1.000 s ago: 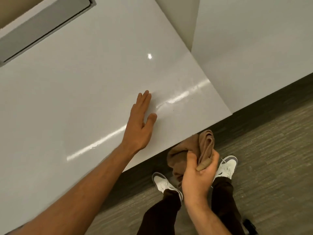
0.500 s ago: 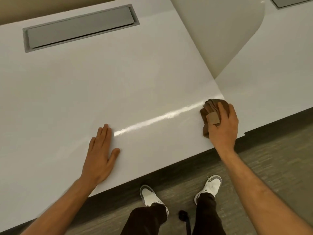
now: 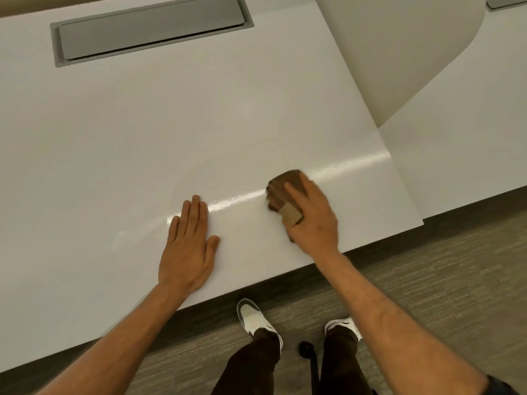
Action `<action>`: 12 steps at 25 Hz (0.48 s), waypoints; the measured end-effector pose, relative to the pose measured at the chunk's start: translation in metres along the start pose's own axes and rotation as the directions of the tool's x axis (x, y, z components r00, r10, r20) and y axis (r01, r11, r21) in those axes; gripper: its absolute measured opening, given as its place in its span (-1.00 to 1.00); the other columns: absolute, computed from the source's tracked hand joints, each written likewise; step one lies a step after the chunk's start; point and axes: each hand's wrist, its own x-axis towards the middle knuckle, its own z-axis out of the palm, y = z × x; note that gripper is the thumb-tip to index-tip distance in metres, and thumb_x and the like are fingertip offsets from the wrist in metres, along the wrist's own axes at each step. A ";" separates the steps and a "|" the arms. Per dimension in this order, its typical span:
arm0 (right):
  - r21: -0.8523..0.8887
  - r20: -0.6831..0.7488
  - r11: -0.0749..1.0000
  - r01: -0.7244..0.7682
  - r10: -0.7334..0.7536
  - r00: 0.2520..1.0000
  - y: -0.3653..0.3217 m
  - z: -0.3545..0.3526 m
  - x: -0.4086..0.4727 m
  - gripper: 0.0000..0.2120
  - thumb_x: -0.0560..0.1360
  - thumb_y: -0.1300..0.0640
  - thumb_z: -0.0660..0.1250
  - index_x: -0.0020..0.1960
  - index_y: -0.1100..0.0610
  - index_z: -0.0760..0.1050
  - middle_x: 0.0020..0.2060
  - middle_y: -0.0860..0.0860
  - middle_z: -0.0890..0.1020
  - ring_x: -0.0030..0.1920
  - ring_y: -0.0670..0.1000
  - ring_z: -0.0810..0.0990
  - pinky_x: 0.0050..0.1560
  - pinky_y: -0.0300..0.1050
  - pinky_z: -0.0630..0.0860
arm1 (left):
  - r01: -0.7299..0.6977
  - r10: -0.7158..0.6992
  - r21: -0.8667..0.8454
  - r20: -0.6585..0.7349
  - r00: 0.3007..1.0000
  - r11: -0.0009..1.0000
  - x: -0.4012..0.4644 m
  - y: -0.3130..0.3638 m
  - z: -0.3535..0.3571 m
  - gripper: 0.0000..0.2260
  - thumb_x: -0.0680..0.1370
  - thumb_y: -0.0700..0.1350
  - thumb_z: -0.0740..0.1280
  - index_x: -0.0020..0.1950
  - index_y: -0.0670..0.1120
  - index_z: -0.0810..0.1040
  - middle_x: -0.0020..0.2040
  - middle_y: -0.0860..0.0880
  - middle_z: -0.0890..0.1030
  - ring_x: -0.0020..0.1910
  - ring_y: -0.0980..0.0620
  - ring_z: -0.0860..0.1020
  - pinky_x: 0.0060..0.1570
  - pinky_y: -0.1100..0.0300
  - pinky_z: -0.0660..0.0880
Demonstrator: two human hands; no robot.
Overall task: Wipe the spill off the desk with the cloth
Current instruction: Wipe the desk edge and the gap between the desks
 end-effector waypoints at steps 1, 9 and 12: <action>0.009 0.022 0.999 0.041 -0.041 0.999 -0.014 0.012 -0.013 -0.45 0.55 -0.09 0.34 0.52 -0.04 0.40 0.58 0.05 0.33 0.53 0.14 0.32 0.42 0.12 0.42 | 0.000 0.000 -0.007 0.003 1.000 1.000 0.000 0.001 0.000 -0.34 0.69 0.20 -0.16 0.72 -0.09 -0.16 0.73 -0.02 -0.20 0.69 0.06 -0.25 0.65 0.07 -0.21; 0.547 -0.122 0.833 -0.081 0.175 0.977 -0.031 0.005 -0.003 -0.52 0.49 0.28 0.47 0.36 -0.02 0.57 0.30 -0.12 0.63 0.30 -0.15 0.57 0.33 -0.11 0.54 | -0.003 0.003 -0.046 -0.005 1.000 0.999 0.000 0.000 0.000 -0.35 0.70 0.18 -0.16 0.72 -0.10 -0.15 0.73 0.00 -0.20 0.68 0.11 -0.27 0.64 0.16 -0.28; 0.472 -0.361 0.865 -0.171 0.366 0.858 -0.002 -0.022 0.057 -0.51 0.52 0.20 0.43 0.43 0.02 0.47 0.32 -0.07 0.57 0.32 -0.09 0.54 0.38 -0.06 0.49 | -0.009 0.006 -0.084 -0.031 0.999 0.996 0.002 -0.001 -0.001 -0.33 0.69 0.19 -0.16 0.72 -0.13 -0.12 0.72 -0.01 -0.17 0.69 0.08 -0.25 0.65 0.13 -0.24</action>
